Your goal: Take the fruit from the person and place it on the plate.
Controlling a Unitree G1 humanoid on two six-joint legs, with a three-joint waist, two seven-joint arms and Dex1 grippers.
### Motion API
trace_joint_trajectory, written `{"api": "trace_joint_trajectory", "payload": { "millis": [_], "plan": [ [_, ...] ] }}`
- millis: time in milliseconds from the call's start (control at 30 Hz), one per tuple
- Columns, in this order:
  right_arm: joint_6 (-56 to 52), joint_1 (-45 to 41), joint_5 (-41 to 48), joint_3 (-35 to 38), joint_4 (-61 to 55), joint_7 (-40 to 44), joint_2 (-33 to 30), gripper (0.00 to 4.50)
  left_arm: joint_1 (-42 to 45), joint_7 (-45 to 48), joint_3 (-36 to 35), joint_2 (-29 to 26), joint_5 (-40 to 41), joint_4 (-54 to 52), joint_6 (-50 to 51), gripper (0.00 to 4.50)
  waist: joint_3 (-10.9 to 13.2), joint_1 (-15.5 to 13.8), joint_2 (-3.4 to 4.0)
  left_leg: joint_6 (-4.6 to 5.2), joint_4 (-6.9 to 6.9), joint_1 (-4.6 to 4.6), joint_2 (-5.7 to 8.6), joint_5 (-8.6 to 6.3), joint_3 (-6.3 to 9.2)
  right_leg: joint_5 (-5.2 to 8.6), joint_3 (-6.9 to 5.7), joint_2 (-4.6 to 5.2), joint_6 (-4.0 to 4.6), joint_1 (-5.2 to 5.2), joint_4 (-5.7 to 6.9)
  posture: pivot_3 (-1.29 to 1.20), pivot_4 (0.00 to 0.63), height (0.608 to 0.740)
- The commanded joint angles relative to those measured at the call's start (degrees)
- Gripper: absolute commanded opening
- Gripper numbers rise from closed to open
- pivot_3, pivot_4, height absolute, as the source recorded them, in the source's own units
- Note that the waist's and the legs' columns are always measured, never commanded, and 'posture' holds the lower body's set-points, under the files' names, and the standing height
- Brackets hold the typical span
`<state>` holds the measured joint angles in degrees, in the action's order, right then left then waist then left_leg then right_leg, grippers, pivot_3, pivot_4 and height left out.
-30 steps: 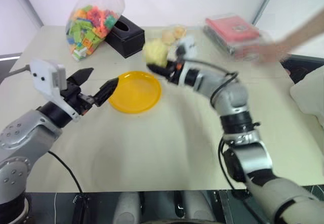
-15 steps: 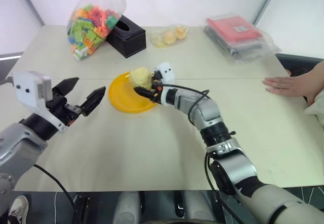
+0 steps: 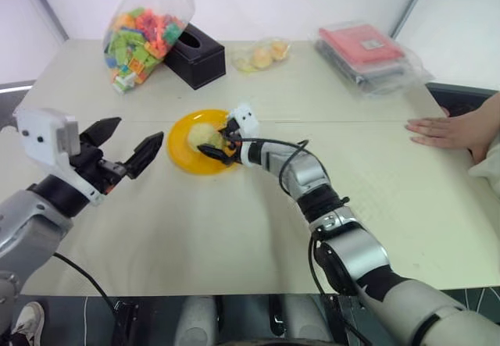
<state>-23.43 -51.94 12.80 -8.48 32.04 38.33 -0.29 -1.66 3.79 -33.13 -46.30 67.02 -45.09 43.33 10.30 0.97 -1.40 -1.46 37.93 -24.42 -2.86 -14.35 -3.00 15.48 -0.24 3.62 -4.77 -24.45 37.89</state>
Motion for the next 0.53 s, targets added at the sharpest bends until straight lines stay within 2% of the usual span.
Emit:
{"api": "trace_joint_trajectory", "payload": {
  "millis": [33, 200, 300, 367, 533],
  "plan": [
    [-3.3, 0.9, 4.3, 2.7, -12.4, 4.7, -4.3, 4.38, 0.9, 0.9, 0.1, -1.0, 0.2, -0.5, -1.0, 4.50, 0.0, -0.2, 0.00, 0.00, 0.00, -0.01, 0.01, 0.00, 0.00, 0.00, 0.00, 0.01, 0.00, 0.00, 0.00, 0.00, 0.150, 0.731],
    [-12.4, 5.5, 13.5, 7.2, -30.3, 15.0, -18.1, 4.38, 2.0, 2.0, 0.9, -1.7, 0.4, 0.5, -0.7, 4.50, 0.0, -0.6, 0.00, 0.00, 0.00, -0.02, 0.04, 0.00, -0.02, 0.00, -0.04, 0.08, 0.01, 0.04, -0.05, 0.00, 0.150, 0.731],
    [-18.5, 9.2, 17.4, 10.3, -37.2, 21.9, -31.2, 4.38, 2.2, 3.0, 1.2, -2.4, -1.9, 1.4, -0.7, 4.50, 0.0, -0.5, 0.02, 0.00, 0.00, 0.01, 0.04, 0.00, -0.04, 0.01, -0.03, 0.05, 0.01, 0.06, -0.08, 0.00, 0.150, 0.731],
    [-19.7, 11.0, 19.0, 12.1, -39.3, 24.5, -37.5, 4.38, 2.6, 3.6, 1.1, -2.7, -2.1, 2.0, -0.7, 4.50, 0.0, -0.4, 0.02, 0.01, -0.03, 0.01, 0.04, -0.01, -0.07, 0.02, -0.04, 0.03, 0.03, 0.06, -0.12, 0.00, 0.150, 0.731],
    [-18.1, 12.6, 18.5, 16.3, -37.8, 25.3, -45.6, 4.38, 2.0, 4.7, 1.0, -2.7, -2.0, 2.0, -0.6, 4.50, 0.0, 0.4, 0.04, 0.02, -0.13, 0.16, -0.05, -0.01, -0.12, 0.08, 0.08, -0.12, 0.18, 0.05, -0.13, 0.00, 0.150, 0.731]
  ]
}}
